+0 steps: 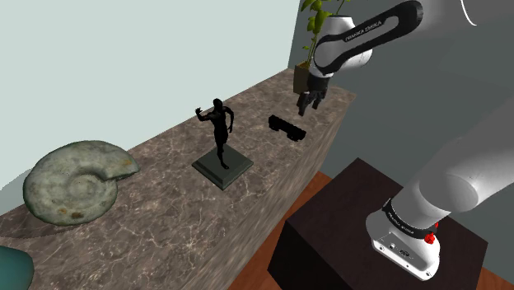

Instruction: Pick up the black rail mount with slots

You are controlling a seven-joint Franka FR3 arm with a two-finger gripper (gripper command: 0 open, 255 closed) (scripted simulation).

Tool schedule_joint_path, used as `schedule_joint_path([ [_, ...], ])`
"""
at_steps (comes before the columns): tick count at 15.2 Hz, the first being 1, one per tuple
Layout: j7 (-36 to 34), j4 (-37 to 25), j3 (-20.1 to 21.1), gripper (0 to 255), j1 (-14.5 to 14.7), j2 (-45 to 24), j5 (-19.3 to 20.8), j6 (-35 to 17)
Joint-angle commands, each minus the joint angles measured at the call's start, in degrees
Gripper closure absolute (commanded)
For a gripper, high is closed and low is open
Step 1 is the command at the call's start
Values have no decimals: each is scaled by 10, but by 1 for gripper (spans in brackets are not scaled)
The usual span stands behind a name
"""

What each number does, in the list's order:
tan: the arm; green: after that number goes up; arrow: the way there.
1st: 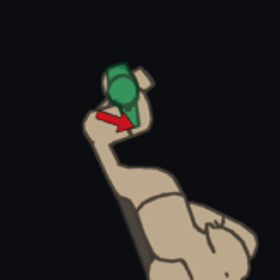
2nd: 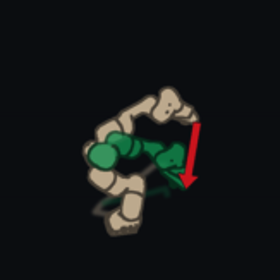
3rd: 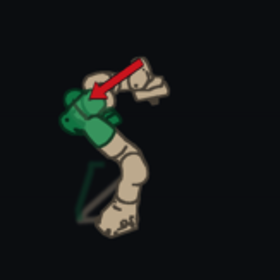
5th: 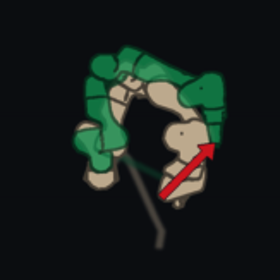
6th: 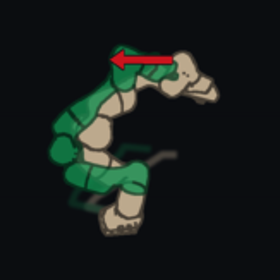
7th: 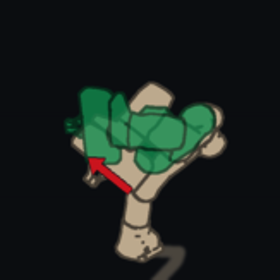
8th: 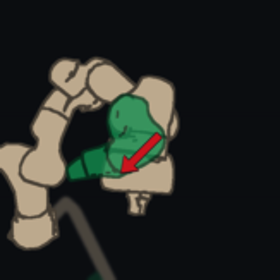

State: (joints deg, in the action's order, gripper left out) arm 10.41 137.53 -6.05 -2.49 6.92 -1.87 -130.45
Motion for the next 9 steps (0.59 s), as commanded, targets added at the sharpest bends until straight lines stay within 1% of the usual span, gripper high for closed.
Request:
schedule_joint_path([
  [1,15,-18,-6,0,-3,-45,-5,-27],
  [5,42,-67,-12,0,-10,-136,-19,-68],
  [9,67,-127,-12,0,-21,-227,-34,-97],
])
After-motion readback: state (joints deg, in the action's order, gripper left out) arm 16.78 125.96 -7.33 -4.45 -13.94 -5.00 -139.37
